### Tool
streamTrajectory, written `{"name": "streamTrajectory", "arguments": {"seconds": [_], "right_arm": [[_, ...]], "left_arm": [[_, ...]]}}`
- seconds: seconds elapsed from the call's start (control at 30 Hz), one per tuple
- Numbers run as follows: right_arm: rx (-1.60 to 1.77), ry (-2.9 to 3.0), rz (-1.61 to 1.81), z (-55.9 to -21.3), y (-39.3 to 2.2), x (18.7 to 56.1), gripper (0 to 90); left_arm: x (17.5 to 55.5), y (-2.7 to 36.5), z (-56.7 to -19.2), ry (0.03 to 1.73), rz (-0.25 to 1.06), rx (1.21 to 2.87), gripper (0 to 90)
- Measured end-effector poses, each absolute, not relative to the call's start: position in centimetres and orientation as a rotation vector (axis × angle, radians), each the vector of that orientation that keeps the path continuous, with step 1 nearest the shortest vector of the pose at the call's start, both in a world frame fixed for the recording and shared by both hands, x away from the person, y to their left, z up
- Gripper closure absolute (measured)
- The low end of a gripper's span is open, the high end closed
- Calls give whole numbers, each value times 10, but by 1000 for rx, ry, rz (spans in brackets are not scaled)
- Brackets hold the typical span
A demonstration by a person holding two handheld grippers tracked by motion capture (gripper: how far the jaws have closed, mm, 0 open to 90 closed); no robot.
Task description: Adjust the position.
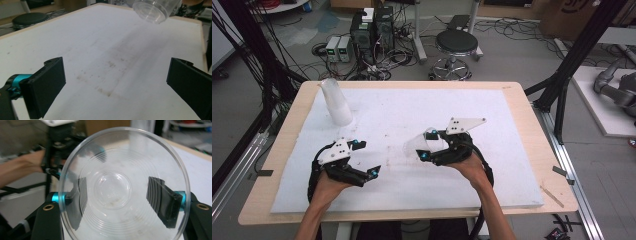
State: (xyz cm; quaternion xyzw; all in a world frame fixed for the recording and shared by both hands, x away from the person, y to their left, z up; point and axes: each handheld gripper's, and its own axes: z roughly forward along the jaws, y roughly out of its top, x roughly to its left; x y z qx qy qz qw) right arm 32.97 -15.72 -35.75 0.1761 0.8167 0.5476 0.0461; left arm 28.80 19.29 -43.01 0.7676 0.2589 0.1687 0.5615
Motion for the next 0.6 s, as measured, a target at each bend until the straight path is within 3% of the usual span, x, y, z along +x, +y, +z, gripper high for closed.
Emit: {"name": "streamTrajectory", "arguments": {"seconds": [0.6], "right_arm": [[838, 2578, 1096, -355, -147, 361, 339]], "left_arm": [[280, 221, -464, 798, 568, 1703, 20]]}}
